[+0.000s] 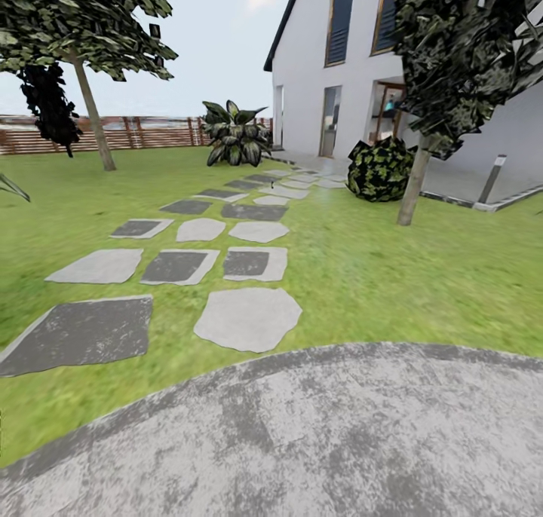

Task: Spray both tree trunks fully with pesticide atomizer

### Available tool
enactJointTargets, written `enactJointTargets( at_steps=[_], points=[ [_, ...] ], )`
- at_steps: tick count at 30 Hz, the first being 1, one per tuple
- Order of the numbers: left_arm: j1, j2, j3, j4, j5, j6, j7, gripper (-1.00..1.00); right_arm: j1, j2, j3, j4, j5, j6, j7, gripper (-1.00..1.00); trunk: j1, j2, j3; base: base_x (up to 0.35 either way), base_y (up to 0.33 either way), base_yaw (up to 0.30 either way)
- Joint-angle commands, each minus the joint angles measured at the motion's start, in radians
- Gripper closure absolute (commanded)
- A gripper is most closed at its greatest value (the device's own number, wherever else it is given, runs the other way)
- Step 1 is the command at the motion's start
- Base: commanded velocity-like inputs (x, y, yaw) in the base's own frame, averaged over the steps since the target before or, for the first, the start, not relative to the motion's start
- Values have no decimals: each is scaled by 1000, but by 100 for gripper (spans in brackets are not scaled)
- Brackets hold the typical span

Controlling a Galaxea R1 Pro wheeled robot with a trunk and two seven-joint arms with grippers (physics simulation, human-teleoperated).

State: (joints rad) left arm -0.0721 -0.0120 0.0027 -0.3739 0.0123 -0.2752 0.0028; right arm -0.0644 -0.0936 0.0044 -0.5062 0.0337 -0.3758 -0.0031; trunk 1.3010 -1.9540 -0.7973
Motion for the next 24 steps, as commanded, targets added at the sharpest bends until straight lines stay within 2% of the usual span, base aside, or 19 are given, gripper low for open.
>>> enactJointTargets(
  at_steps=[1, 24],
  points=[
    [0, 1, 0, 0, 0, 0, 0, -100, 0, 0, 0, 0, 0, 0, 0, -100, 0, 0, -1, 340, 0, 162],
    [0, 1, 3, 0, 0, -1, 11, -100, 0, 0, 0, 0, 0, 0, 0, -100, 0, 0, -32, 340, 0, 164]
  ],
)
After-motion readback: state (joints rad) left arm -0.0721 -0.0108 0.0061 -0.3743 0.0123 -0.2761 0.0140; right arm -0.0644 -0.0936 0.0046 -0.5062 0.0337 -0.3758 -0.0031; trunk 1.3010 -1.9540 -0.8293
